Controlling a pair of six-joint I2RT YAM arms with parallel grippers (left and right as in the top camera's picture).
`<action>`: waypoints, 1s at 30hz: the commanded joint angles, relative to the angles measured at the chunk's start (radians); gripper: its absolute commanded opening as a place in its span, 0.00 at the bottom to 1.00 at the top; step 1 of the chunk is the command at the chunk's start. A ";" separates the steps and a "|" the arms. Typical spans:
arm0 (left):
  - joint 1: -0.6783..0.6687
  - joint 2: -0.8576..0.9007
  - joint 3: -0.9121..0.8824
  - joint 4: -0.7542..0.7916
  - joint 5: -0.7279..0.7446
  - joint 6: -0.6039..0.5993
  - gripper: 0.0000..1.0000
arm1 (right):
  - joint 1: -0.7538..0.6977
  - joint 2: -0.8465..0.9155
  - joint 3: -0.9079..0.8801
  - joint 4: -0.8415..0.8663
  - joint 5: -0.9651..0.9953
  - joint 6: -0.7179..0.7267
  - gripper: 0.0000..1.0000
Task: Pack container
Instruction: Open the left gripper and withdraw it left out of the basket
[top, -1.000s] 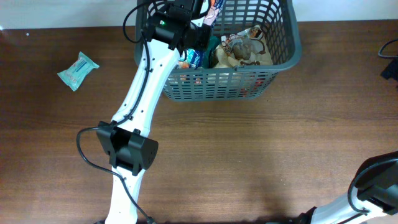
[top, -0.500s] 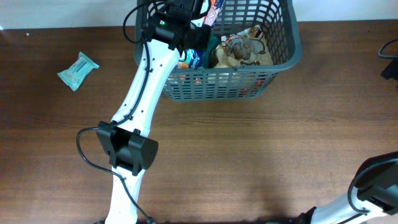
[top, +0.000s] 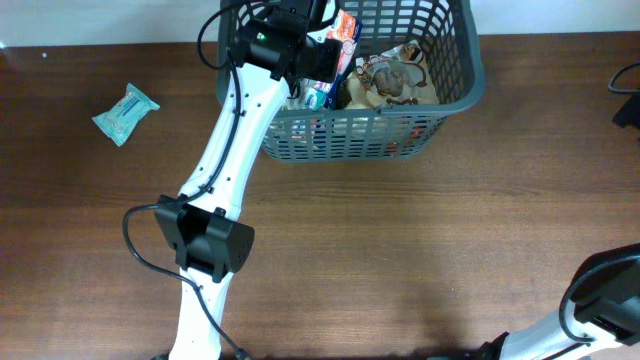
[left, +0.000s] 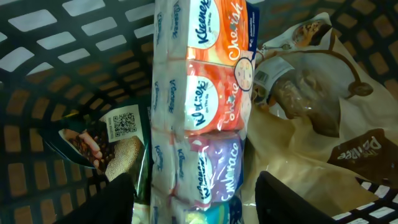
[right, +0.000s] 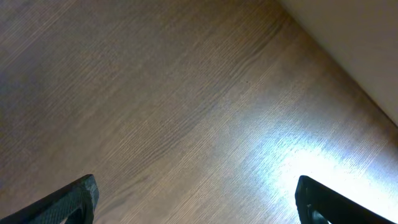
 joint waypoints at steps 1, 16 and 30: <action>0.000 0.002 0.014 0.005 0.005 0.000 0.57 | 0.001 -0.012 -0.002 0.003 -0.002 0.008 0.99; 0.109 -0.035 0.240 0.002 -0.229 0.032 0.66 | 0.001 -0.012 -0.002 0.003 -0.002 0.008 0.99; 0.473 -0.092 0.323 -0.190 -0.431 -0.043 0.80 | 0.001 -0.012 -0.002 0.003 -0.002 0.008 0.99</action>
